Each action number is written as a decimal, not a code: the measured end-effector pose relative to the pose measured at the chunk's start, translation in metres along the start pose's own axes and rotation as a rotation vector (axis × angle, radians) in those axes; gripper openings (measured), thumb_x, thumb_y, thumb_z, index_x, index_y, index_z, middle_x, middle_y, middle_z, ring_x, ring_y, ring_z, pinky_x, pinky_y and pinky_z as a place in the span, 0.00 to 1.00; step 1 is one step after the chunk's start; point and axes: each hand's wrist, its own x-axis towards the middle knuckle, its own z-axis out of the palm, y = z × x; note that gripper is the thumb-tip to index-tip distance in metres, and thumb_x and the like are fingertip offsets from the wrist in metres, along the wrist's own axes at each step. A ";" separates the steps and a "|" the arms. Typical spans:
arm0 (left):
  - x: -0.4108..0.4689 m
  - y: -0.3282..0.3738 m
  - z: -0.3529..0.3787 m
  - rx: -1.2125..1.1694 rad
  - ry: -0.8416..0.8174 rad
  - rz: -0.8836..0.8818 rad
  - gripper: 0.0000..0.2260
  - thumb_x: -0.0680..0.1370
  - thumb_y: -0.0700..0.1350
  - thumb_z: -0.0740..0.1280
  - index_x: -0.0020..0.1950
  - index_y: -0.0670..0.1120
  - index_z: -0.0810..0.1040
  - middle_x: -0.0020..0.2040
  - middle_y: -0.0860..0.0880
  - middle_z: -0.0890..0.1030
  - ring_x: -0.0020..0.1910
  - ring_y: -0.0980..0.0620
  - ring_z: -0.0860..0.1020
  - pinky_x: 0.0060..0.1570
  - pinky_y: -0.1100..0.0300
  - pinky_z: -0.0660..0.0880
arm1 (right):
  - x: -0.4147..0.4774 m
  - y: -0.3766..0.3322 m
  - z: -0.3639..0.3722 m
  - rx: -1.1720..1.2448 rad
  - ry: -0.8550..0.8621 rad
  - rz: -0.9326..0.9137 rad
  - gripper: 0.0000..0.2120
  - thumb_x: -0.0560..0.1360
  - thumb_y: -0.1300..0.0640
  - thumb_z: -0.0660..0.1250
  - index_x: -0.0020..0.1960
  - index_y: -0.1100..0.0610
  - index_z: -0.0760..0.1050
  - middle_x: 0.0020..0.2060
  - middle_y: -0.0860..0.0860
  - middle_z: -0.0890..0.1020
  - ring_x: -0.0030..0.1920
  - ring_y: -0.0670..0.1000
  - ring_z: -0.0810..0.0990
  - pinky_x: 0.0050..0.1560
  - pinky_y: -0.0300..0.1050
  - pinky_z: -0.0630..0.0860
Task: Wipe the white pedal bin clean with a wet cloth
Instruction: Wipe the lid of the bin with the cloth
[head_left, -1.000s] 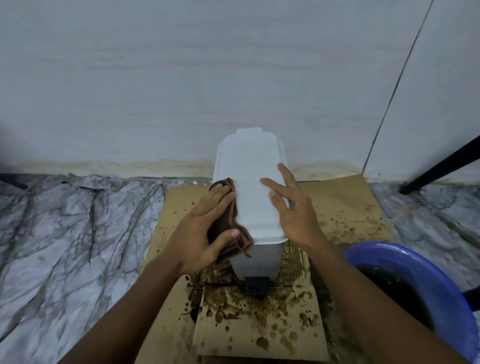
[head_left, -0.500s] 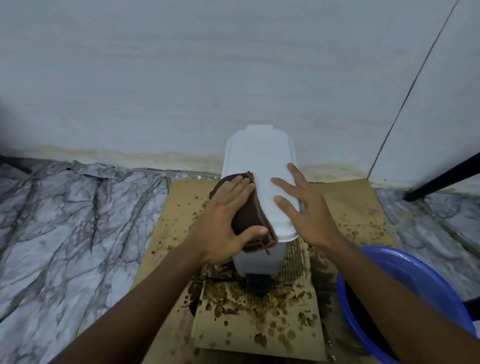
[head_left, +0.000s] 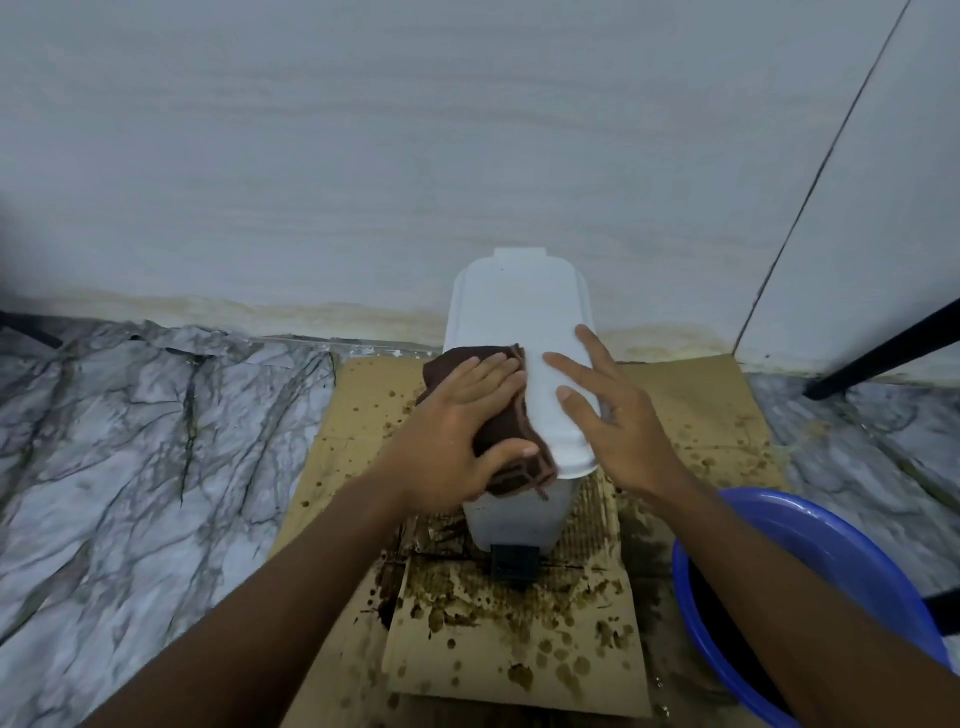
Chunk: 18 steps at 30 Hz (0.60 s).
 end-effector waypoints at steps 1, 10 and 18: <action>-0.005 -0.008 -0.006 -0.022 -0.013 -0.020 0.35 0.80 0.64 0.65 0.82 0.48 0.64 0.82 0.52 0.60 0.82 0.57 0.54 0.82 0.54 0.48 | 0.001 0.000 0.001 0.019 -0.001 0.003 0.18 0.81 0.48 0.63 0.71 0.43 0.74 0.80 0.40 0.58 0.79 0.40 0.54 0.80 0.55 0.57; -0.006 0.011 0.017 0.081 0.131 -0.058 0.36 0.81 0.65 0.59 0.82 0.43 0.63 0.82 0.48 0.60 0.82 0.55 0.53 0.82 0.58 0.43 | -0.005 -0.003 0.004 -0.007 0.049 0.009 0.19 0.82 0.51 0.61 0.72 0.48 0.74 0.80 0.44 0.58 0.80 0.42 0.54 0.79 0.55 0.59; -0.011 -0.017 -0.006 -0.081 -0.015 -0.035 0.37 0.79 0.64 0.66 0.83 0.49 0.60 0.83 0.54 0.56 0.83 0.59 0.49 0.82 0.54 0.46 | 0.000 0.000 0.006 -0.007 0.014 0.010 0.18 0.82 0.50 0.63 0.71 0.43 0.74 0.80 0.41 0.57 0.79 0.39 0.52 0.79 0.47 0.55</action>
